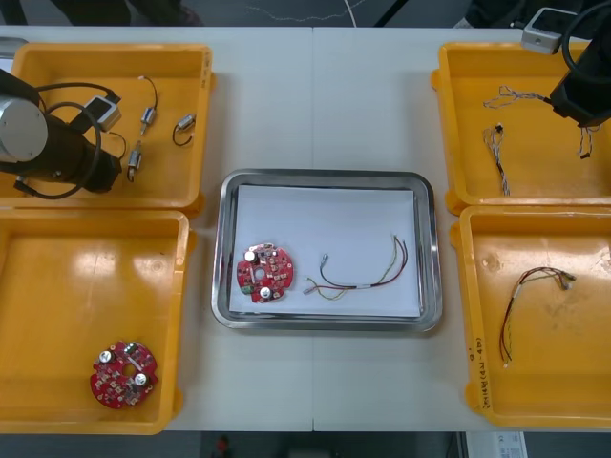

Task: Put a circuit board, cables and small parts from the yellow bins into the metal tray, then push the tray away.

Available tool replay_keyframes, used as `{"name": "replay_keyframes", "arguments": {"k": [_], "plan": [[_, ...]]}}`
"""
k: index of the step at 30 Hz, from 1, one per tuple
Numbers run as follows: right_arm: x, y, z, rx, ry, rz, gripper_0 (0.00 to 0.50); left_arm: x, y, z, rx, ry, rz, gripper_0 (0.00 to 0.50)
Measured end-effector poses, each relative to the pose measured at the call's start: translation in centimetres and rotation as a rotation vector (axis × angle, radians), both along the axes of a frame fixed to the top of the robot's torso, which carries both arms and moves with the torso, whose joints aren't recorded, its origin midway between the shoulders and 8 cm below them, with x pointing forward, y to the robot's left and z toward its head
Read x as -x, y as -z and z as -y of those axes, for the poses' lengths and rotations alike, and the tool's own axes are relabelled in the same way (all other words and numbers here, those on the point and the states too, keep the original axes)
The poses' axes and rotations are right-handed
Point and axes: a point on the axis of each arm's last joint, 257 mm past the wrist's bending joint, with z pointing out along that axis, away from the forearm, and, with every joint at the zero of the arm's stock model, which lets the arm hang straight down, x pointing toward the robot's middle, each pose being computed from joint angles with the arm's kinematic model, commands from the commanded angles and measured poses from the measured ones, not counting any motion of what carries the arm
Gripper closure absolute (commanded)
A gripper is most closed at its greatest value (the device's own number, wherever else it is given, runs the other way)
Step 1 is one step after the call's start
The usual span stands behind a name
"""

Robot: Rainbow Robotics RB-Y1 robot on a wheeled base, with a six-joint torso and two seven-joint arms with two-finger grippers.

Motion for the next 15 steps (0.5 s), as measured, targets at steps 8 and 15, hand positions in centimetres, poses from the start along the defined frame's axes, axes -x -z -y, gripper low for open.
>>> {"name": "replay_keyframes", "arguments": {"k": [8,15], "plan": [[0.0,0.0,0.1,0.004,0.005,0.001,0.5,2.5,-0.1,-0.3,0.01,-0.012,-0.114,0.5],[0.0,0.0,0.3,0.007,0.008,0.001,0.5,4.3,-3.1,0.2,0.025,-0.001,-0.161,0.499]]}}
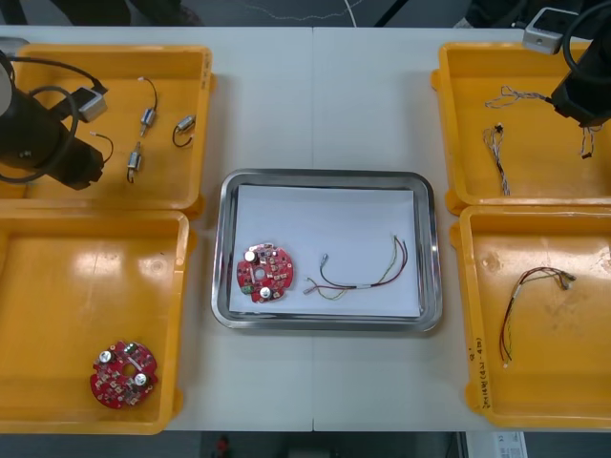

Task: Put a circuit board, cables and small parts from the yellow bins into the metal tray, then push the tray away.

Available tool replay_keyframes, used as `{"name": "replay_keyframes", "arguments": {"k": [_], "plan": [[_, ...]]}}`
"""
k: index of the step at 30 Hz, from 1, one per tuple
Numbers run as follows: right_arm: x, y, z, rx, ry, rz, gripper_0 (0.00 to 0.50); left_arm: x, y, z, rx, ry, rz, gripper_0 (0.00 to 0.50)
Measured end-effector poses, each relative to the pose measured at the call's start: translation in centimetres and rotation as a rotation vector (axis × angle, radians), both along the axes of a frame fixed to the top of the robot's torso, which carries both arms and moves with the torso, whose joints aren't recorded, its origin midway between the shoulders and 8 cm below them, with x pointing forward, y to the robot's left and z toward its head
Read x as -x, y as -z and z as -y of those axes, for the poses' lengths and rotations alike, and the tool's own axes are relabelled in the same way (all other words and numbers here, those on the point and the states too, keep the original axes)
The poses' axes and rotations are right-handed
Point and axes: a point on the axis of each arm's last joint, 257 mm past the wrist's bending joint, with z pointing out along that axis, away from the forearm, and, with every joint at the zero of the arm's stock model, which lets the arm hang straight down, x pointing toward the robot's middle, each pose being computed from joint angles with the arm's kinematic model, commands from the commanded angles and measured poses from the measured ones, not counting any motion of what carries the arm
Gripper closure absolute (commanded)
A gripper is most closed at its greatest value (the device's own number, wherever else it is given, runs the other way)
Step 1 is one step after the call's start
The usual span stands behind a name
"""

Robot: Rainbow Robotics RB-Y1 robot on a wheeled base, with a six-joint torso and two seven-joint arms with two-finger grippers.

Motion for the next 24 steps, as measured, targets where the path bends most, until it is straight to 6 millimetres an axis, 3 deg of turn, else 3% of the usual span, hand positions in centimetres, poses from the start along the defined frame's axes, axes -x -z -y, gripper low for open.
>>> {"name": "replay_keyframes", "arguments": {"k": [12,24], "plan": [[0.0,0.0,0.1,0.002,0.003,0.001,0.5,3.1,-4.9,3.3,-0.066,0.091,-0.037,0.5],[0.0,0.0,0.1,0.002,0.003,0.001,0.5,7.4,-8.3,7.7,-0.021,-0.021,-0.051,0.499]]}}
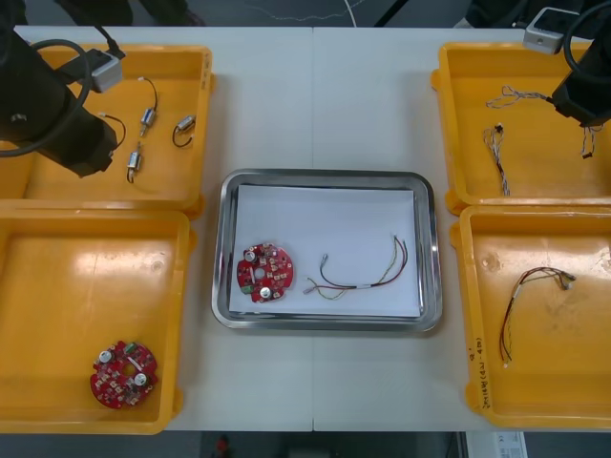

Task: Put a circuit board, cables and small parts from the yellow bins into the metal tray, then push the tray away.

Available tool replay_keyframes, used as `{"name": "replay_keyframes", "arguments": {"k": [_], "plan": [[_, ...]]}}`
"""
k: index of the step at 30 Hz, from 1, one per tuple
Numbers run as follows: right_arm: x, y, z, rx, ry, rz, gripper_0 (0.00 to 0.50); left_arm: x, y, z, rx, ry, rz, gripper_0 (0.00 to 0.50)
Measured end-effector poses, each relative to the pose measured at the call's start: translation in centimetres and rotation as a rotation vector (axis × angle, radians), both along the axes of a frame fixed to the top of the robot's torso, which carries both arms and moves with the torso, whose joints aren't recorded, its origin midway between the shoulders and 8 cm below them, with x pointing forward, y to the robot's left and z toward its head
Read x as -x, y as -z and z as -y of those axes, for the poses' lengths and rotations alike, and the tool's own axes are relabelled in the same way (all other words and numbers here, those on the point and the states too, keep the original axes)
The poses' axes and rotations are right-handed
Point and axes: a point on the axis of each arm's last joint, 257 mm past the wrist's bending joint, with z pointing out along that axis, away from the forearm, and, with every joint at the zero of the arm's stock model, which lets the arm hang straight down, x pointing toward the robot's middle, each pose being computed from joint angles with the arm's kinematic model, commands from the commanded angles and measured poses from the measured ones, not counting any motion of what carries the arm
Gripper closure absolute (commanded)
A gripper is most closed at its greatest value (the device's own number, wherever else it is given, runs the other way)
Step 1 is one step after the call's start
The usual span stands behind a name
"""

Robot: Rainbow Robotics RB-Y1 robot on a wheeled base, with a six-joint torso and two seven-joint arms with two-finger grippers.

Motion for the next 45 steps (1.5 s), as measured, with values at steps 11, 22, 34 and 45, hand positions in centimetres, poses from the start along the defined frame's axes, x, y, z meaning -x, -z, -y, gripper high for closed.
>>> {"name": "replay_keyframes", "arguments": {"k": [11,22,34,45], "plan": [[0.0,0.0,0.0,-0.002,0.001,0.001,0.5,0.4,-1.2,9.5,0.088,0.05,0.036,0.5],[0.0,-0.1,0.0,-0.002,0.001,0.002,0.5,2.1,3.2,14.1,0.12,-0.13,-0.05,0.499],[0.0,-0.1,0.1,-0.004,0.002,0.003,0.5,1.1,8.9,17.4,0.098,-0.083,-0.085,0.498],[0.0,-0.1,0.1,-0.004,0.002,0.003,0.5,0.4,12.8,19.4,0.092,-0.06,-0.095,0.5]]}}
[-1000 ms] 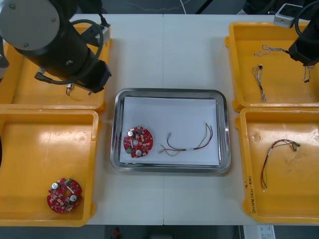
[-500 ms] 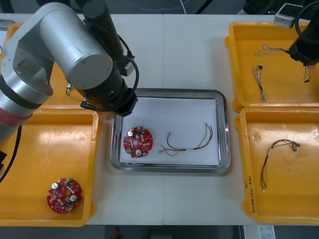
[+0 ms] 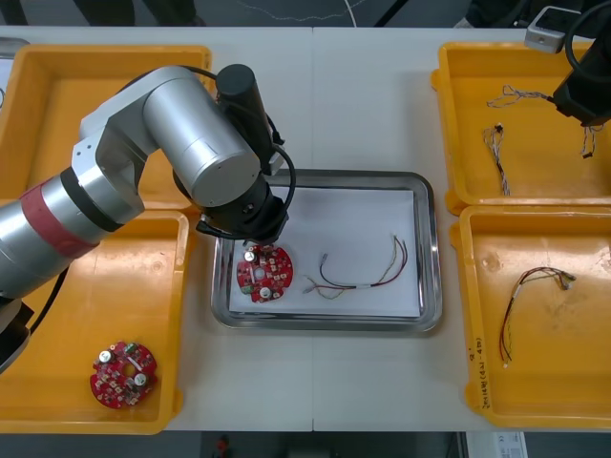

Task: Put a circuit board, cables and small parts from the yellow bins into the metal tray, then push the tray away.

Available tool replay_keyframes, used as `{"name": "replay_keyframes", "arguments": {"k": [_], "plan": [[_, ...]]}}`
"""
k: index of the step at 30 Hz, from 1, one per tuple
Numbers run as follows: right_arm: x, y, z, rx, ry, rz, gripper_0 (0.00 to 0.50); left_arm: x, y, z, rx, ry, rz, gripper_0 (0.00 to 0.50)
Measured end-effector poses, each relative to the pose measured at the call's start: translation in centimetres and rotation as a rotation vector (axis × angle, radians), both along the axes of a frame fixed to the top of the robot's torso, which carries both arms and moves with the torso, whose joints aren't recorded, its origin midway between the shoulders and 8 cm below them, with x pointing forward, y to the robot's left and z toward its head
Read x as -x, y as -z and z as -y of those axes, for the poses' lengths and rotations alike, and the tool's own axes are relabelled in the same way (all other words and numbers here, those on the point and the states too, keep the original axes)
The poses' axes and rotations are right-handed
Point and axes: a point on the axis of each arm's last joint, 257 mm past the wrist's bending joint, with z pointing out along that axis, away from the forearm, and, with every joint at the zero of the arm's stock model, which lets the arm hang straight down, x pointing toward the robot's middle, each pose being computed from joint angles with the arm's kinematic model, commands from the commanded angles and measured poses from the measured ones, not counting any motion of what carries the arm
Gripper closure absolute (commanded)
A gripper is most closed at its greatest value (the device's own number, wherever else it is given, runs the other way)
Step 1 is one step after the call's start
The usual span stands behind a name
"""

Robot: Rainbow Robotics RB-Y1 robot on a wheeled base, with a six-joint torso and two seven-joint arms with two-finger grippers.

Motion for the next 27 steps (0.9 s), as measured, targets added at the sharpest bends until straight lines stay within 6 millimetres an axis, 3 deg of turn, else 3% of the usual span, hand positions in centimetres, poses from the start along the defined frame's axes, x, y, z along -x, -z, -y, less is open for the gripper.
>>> {"name": "replay_keyframes", "arguments": {"k": [7,14,15,16,17,18,19,22,27], "plan": [[0.0,0.0,0.0,-0.001,0.0,0.0,0.5,-1.7,1.3,0.3,-0.004,-0.014,0.024,0.499],[0.0,0.0,-0.1,-0.005,-0.003,0.0,0.5,-2.5,1.3,0.0,-0.01,-0.023,0.043,0.493],[0.0,0.0,-0.1,-0.005,-0.004,0.0,0.5,-2.5,1.2,0.0,-0.011,-0.023,0.044,0.451],[0.0,0.0,-0.1,-0.005,-0.004,0.0,0.5,-2.5,1.2,0.0,-0.011,-0.023,0.044,0.338],[0.0,0.0,-0.2,-0.006,-0.005,0.0,0.5,-2.5,1.2,0.0,-0.011,-0.023,0.045,0.278],[0.0,0.0,-0.2,-0.007,-0.006,0.0,0.5,-2.5,1.2,0.0,-0.011,-0.023,0.045,0.17],[0.0,0.0,-0.2,-0.008,-0.007,0.0,0.5,-2.5,1.2,0.0,-0.011,-0.023,0.046,0.105],[0.0,0.0,-0.3,-0.009,-0.008,-0.001,0.5,-2.5,1.2,0.1,-0.011,-0.023,0.046,0.039],[0.0,0.0,-0.4,-0.012,-0.012,-0.001,0.5,-2.6,1.1,0.1,-0.011,-0.022,0.047,0.019]]}}
